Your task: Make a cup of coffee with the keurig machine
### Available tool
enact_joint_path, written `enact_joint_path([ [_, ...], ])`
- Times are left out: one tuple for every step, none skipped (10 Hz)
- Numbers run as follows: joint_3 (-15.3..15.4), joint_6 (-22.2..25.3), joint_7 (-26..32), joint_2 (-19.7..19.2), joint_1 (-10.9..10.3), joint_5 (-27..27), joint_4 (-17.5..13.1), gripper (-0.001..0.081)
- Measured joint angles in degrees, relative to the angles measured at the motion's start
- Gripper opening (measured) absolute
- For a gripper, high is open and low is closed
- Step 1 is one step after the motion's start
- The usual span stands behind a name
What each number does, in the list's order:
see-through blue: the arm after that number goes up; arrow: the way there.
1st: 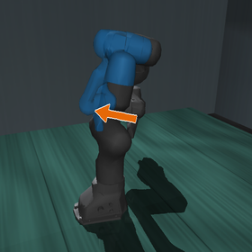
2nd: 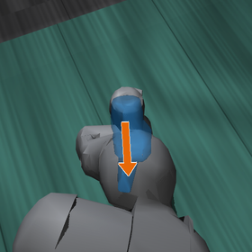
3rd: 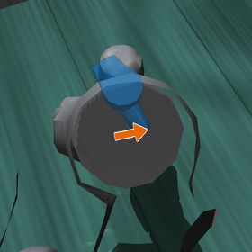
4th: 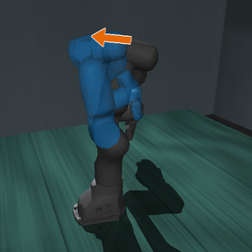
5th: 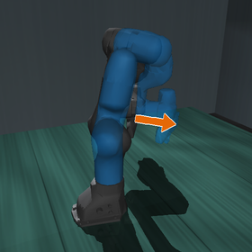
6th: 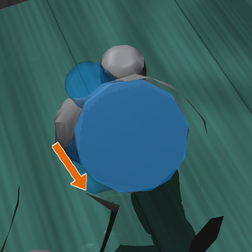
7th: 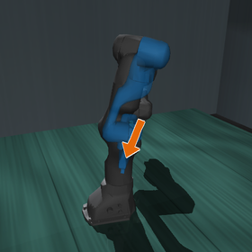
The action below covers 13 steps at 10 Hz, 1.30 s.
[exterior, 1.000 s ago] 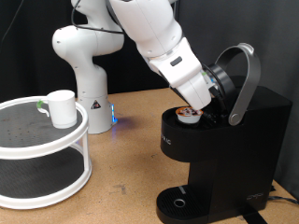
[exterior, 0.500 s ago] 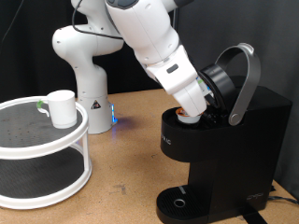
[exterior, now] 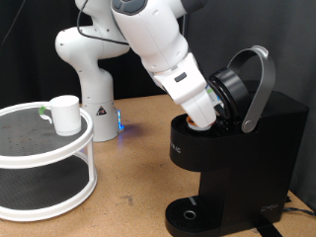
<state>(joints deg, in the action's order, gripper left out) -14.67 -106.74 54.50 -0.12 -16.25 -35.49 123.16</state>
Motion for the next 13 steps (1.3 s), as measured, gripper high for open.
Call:
enact_joint_path([
  [0.07,-0.09,0.00,-0.03,0.00,0.00,0.25,0.0800],
  [0.17,-0.24,-0.02,-0.04,0.00,0.06,0.48,0.0800],
  [0.27,-0.56,-0.02,-0.04,0.00,0.11,0.67,0.0800],
  [0.34,-0.76,-0.02,-0.04,0.00,0.11,0.75,0.0800],
  [0.40,-1.08,0.07,-0.02,0.00,-0.06,0.83,0.0800],
  [0.46,-1.55,0.44,0.08,0.00,-0.49,1.03,0.0800],
  [0.45,-1.92,1.25,0.31,0.01,-1.16,1.35,0.0800],
  [0.45,-2.00,2.20,0.56,0.00,-1.95,1.54,0.0800],
  [0.45,-2.00,2.79,0.71,0.00,-2.55,1.57,0.0800],
  [0.45,-2.00,3.00,0.87,0.00,-2.76,1.57,0.0800],
  [0.45,-2.00,3.01,1.09,0.00,-2.82,1.58,0.0800],
  [0.45,-2.00,3.01,1.35,0.00,-2.84,1.60,0.0800],
  [0.45,-2.00,3.01,1.59,0.00,-2.84,1.63,0.0800],
])
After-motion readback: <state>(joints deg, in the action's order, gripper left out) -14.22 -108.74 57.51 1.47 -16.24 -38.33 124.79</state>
